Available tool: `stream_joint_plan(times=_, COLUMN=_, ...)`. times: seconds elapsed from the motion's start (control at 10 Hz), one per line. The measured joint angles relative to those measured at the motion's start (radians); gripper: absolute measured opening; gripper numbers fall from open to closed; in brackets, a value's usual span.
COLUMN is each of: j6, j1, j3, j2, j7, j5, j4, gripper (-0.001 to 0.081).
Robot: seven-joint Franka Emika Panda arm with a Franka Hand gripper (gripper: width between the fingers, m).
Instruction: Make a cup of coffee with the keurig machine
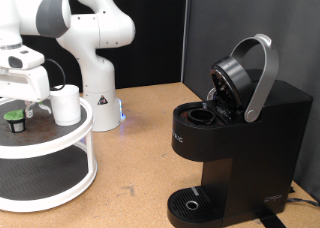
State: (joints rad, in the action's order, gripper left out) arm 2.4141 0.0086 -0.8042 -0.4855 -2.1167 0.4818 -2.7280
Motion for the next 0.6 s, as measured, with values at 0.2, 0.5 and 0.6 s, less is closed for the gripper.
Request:
stream_joint_plan(times=0.2, j6=0.021, j1=0.000, j3=-0.004, j2=0.015, j7=-0.005, j5=0.000, j4=-0.009, gripper=0.0807)
stream_joint_plan(times=0.5, j6=0.034, j1=0.000, j3=-0.007, j2=0.031, j7=-0.007, j5=0.000, j4=-0.018, gripper=0.0807)
stream_joint_plan(times=0.6, j6=0.034, j1=0.000, j3=-0.007, j2=0.038, j7=-0.009, j5=0.000, j4=-0.018, gripper=0.0686)
